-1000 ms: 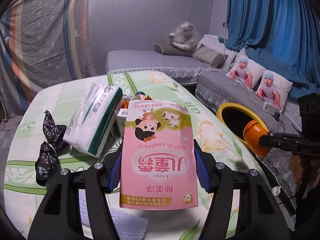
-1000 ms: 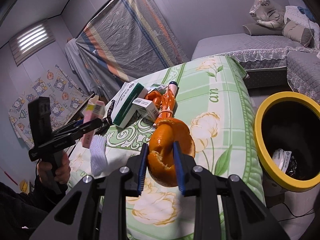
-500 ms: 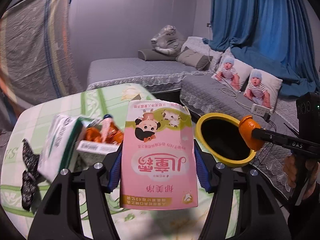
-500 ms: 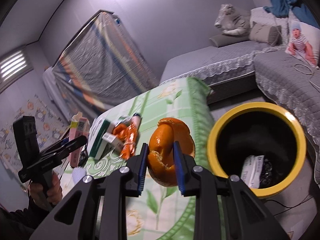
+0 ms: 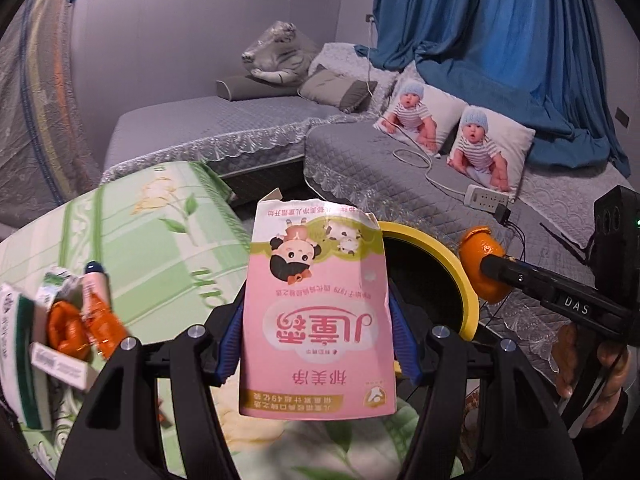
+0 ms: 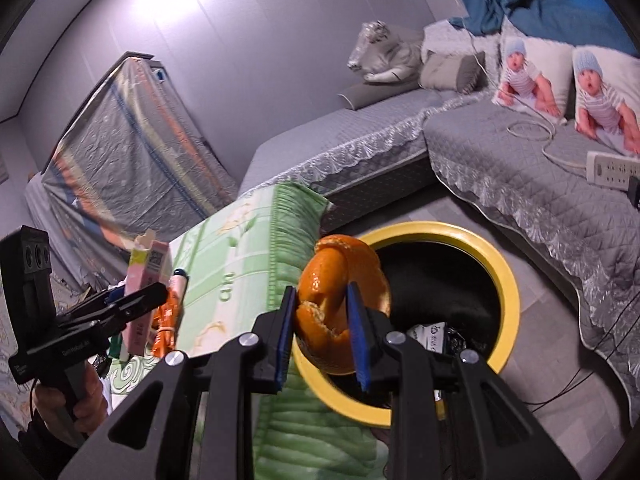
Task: Collect trash
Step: 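Move both tools over the yellow bin and release peel and box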
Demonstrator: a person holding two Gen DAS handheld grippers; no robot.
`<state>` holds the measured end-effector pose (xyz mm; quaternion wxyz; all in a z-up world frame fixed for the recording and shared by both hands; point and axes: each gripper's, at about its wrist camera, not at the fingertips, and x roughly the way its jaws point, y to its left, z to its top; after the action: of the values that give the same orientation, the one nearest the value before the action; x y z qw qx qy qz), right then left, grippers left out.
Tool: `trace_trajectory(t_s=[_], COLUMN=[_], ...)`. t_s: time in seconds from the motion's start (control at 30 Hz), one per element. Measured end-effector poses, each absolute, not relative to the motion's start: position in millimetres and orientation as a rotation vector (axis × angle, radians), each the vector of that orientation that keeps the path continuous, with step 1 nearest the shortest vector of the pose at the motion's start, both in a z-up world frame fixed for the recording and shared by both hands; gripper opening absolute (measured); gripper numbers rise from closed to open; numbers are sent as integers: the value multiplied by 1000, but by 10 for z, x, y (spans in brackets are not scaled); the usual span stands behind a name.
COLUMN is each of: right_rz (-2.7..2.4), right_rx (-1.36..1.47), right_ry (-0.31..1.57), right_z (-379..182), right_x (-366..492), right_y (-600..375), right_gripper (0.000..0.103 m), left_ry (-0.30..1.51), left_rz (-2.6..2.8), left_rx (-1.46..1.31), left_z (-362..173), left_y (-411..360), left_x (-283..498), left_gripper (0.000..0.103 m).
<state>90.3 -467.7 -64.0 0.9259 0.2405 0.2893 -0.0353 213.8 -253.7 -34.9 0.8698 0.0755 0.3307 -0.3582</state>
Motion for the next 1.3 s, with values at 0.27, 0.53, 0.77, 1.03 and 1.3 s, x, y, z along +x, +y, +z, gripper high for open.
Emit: trace_trajectory(t_s=[0.27,0.53,0.77,1.03,1.3], right_rz=[-106,-137,-152,-220,-233], right_rx=[569,662,699,702,606], right_ry=[641,676,688,653,541], right_z=[-1006,-1313,-1419,-1371,-1090], right_x=[1058,1139,1161,1090,795], right_y=[-5017,-5306,-5436,-5533,-5360], right_gripper=[24,24,24,42,43], left_ry=[755,799,851,868,720], left_rz=[-771,-773,-788,-739,-611], left_rx=[212,238,209,100,-64], left_z=[-746,-993,-1113,-1115,-678], left_y=[-3125,-3539,-3692,-3555,-2871], left_x=[2311,2416,2505,2636,2598], left_gripper=[59,59,59,92,92])
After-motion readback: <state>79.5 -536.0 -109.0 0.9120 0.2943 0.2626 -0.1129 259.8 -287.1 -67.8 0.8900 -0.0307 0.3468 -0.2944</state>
